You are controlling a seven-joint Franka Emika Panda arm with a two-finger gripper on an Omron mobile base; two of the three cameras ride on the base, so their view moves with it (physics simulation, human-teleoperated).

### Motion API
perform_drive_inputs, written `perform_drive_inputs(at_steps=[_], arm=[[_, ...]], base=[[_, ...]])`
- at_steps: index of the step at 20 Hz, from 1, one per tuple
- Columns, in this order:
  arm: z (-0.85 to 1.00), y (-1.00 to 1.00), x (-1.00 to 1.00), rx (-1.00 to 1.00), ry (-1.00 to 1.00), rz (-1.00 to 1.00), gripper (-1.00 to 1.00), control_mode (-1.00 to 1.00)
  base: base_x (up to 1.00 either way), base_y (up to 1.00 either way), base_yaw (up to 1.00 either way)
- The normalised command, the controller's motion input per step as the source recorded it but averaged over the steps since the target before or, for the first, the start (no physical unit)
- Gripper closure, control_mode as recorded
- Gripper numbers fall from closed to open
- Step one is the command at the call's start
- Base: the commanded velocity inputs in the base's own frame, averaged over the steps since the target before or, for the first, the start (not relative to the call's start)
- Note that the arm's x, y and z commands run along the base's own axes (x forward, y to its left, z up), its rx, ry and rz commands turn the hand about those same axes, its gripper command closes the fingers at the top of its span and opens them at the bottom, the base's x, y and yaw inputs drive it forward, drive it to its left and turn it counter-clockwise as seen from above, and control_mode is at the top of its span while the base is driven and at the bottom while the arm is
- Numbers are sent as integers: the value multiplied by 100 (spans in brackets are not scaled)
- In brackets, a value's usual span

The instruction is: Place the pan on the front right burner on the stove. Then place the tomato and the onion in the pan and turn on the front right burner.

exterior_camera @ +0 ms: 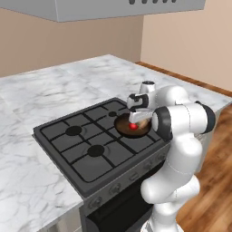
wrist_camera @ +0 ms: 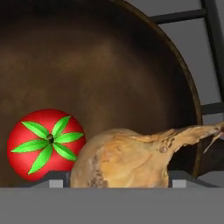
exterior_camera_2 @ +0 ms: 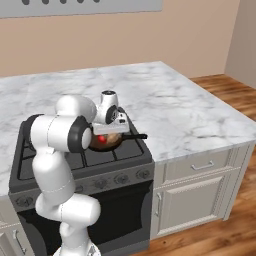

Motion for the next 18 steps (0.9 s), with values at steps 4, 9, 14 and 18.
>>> perform_drive_inputs(at_steps=[4,9,14,18], arm=[[-9,0,-1,0,0,2,-100,-100],[2,-4,-2,5,-4,0,-100,-100],[16,-17,-20,14,-11,0,-100,-100],[1,-51,-44,14,-10,0,-100,-100]], base=[[0,0,0],[0,0,0],[0,0,0],[0,0,0]])
